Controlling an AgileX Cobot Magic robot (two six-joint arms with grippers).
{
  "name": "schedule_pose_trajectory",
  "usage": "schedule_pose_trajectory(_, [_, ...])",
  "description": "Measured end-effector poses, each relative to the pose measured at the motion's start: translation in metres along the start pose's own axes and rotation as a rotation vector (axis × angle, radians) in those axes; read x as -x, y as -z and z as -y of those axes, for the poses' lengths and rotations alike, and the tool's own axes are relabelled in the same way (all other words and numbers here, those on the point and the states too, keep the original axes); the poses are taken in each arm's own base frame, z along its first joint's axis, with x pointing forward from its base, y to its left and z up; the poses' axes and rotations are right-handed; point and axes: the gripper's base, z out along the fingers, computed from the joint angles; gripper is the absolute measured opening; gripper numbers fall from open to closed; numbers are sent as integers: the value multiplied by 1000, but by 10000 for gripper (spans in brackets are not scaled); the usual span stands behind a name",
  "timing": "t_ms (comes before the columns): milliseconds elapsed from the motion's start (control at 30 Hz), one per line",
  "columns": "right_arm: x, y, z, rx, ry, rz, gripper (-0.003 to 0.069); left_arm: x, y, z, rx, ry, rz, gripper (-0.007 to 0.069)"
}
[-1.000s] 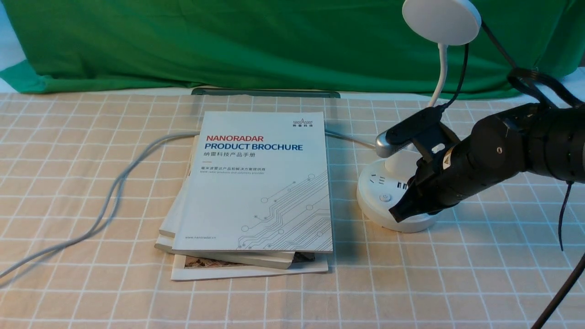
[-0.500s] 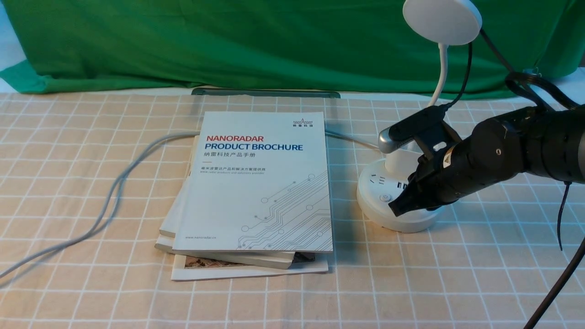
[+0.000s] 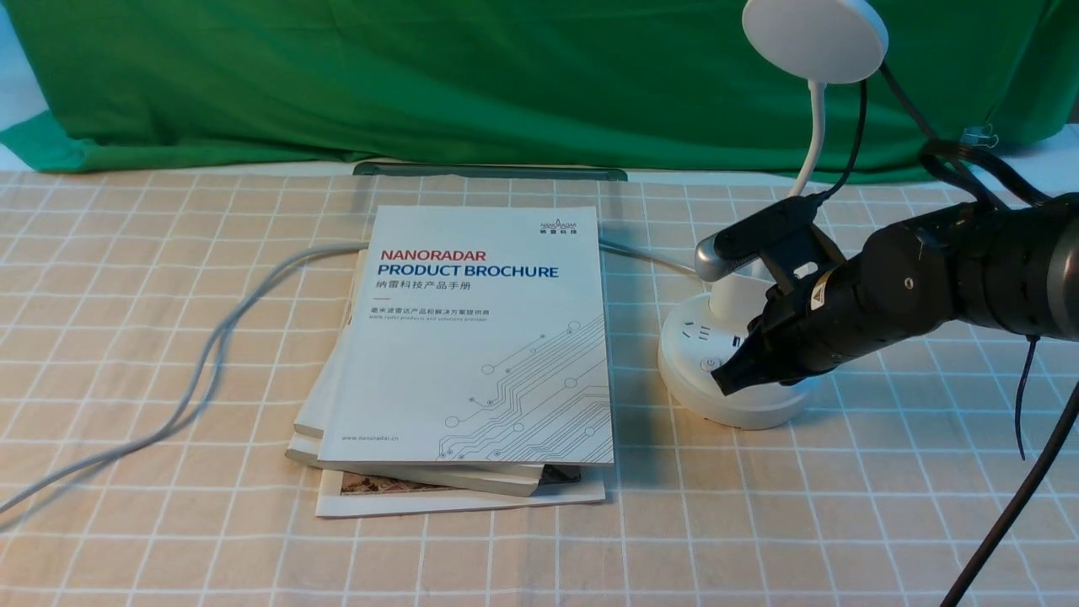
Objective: Turn on the table lamp on the light coffee tablecloth with your hand.
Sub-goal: 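Press the button on the base of the white desk lamp with the right gripper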
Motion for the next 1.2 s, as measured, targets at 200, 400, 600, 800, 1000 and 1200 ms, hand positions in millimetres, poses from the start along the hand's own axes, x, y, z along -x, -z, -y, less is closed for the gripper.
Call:
schedule_pose_trajectory(200, [1,-3,0,1,1,-5,34,0,0,0,0,0,0,21])
schedule_pose_trajectory(400, [2,2,0,-2,2,6,34,0,0,0,0,0,0,21])
schedule_pose_trajectory(600, [5,21,1,-8,-3,25,34,0,0,0,0,0,0,21])
schedule_pose_trajectory(800, [4,26,5,-11,-20,16,35,0,0,0,0,0,0,21])
schedule_pose_trajectory(1000, [-1,17,3,-1,-26,-22,35,0,0,0,0,0,0,21])
schedule_pose_trajectory(1200, [-5,11,2,4,-25,-45,35,0,0,0,0,0,0,21])
